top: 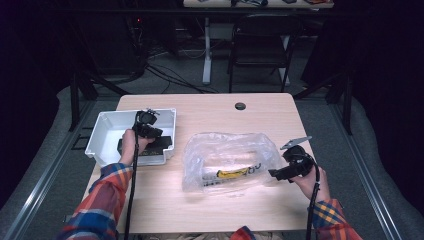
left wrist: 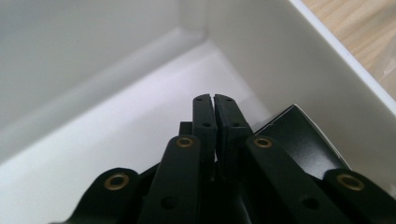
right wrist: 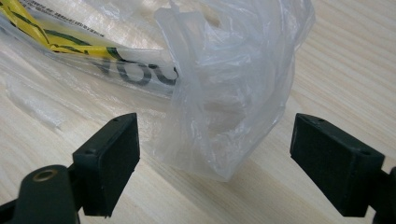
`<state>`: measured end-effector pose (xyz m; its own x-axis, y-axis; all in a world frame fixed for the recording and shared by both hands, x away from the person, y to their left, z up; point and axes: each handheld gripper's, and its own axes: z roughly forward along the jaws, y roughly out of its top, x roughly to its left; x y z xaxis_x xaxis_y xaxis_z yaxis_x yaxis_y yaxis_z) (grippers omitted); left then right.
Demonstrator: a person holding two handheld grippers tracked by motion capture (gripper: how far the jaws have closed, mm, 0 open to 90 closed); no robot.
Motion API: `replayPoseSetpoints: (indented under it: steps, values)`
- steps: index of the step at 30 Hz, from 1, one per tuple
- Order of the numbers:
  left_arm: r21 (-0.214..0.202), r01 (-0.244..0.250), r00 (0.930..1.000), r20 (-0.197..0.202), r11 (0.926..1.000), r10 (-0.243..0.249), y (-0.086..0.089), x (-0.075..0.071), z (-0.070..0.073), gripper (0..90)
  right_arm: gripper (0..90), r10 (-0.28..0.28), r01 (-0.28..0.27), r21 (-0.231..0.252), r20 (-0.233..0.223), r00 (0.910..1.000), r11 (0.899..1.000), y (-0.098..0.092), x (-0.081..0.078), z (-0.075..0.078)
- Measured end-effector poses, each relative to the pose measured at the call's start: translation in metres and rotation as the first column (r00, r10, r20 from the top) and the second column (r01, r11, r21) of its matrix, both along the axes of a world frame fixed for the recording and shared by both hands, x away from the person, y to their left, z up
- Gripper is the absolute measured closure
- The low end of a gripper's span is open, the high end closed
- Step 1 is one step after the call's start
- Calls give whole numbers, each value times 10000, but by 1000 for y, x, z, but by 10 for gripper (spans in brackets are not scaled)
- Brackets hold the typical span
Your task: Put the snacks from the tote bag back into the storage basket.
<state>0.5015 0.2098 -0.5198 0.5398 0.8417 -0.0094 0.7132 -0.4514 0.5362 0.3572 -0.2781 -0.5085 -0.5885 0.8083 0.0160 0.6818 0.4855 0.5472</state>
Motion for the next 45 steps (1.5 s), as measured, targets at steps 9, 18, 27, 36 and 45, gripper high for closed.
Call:
replayPoseSetpoints:
  steps: [9,18,27,36,45]
  values:
    - [424,-698,9953,695,9967,667,2,-5,12,383,151,7,-8,46,79,10000,10000,-1,-1,2]
    - [592,-486,9931,1096,9971,419,5,-28,38,214,151,26,-25,-71,54,10000,10000,0,-1,3]
    - [954,-5,9851,1710,9954,-159,2,-69,65,167,151,32,-31,-68,50,10000,10000,0,-2,3]
    - [847,587,9767,2013,9947,-748,0,-113,73,160,151,-3,3,-50,81,10000,10000,0,-2,3]
    - [1013,1013,9741,1922,9897,-1194,1,-148,65,158,151,46,-46,-64,46,10000,10000,1,-2,3]
